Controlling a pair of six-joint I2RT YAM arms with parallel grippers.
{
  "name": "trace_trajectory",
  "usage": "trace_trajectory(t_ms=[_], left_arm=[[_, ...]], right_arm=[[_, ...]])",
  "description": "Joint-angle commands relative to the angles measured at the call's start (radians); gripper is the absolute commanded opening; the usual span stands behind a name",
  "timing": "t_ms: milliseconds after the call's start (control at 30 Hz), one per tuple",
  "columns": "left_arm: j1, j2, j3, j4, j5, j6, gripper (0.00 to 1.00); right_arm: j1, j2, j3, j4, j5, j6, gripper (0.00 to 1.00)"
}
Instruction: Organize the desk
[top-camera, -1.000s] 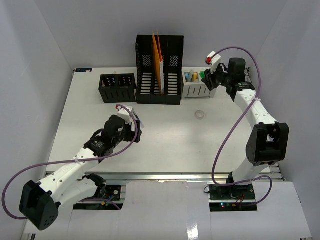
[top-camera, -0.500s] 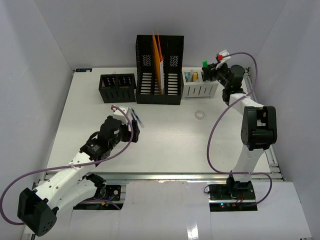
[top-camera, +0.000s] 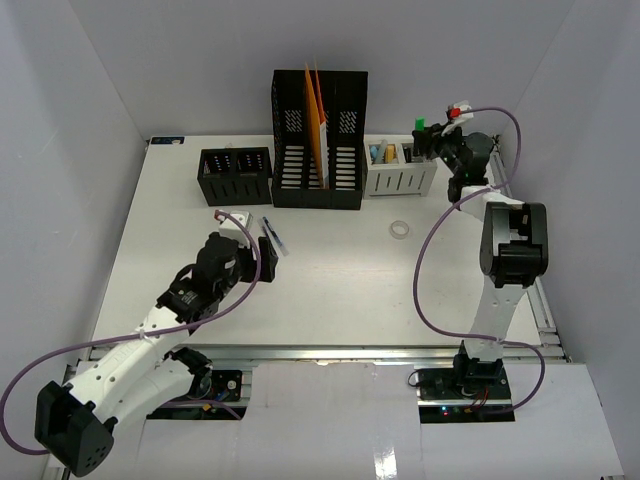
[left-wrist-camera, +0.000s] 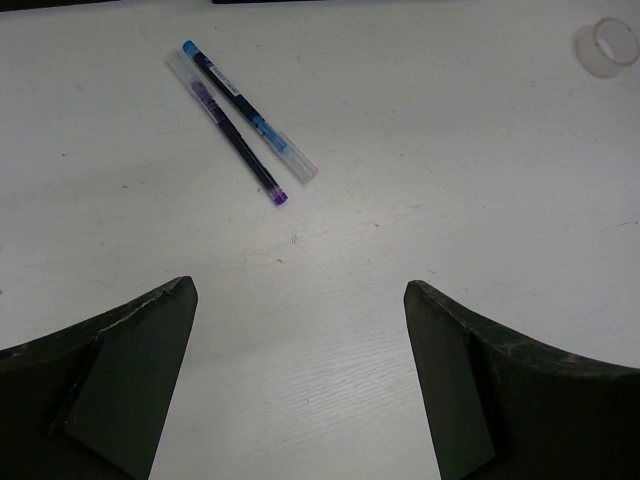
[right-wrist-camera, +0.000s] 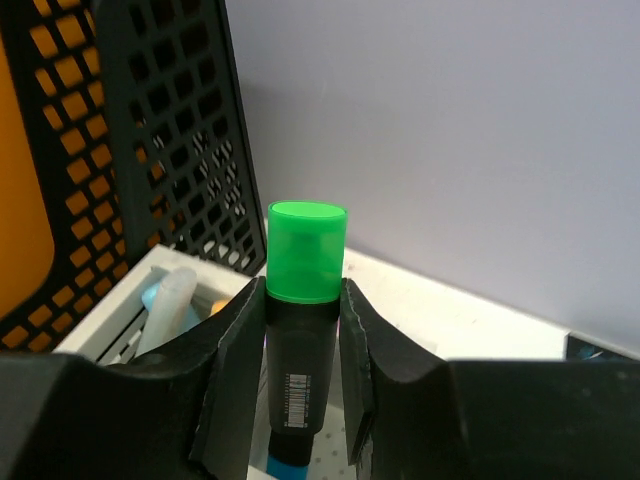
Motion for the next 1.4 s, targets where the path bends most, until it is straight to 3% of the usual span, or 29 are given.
trace_trajectory(t_ms=[0, 100, 200, 333, 467, 567, 733, 1000, 1367], left_arm=[[0.007, -0.036, -0.016, -0.011, 0.022, -0.053, 0.97], [0.009, -0.044, -0.016, 0.013, 0.077, -0.099, 0.98], [0.009, -0.052, -0.022, 0.082, 0.253, -0.189, 0.98], [0.009, -0.044, -0.03, 0.163, 0.352, -0.276, 0.98], [0.011, -0.028, -0.082, 0.275, 0.441, -0.371, 0.98], [0.011, 0.003, -0.132, 0.4, 0.493, -0.442, 0.98], [0.011, 0.112, -0.159, 0.544, 0.537, -0.539, 0.98], [0.01, 0.256, -0.103, 0.618, 0.586, -0.589, 0.98], [0.009, 0.281, -0.119, 0.66, 0.589, -0.602, 0.98]], right_arm=[[0.002, -0.001, -0.001, 0.081, 0.008, 0.028, 0.28], [0.001, -0.009, -0.018, 0.081, -0.013, 0.013, 0.55], [0.002, -0.071, -0.055, 0.062, -0.051, -0.031, 0.75], [0.002, -0.178, -0.05, -0.145, -0.087, -0.128, 0.87], [0.002, -0.3, -0.021, -0.467, -0.173, -0.241, 0.88], [0.002, -0.341, 0.05, -0.905, -0.259, -0.36, 0.85], [0.008, -0.319, 0.056, -1.28, -0.212, -0.484, 0.77], [0.064, -0.196, 0.056, -1.403, 0.024, -0.456, 0.73], [0.15, -0.054, 0.103, -1.371, 0.174, -0.429, 0.62]])
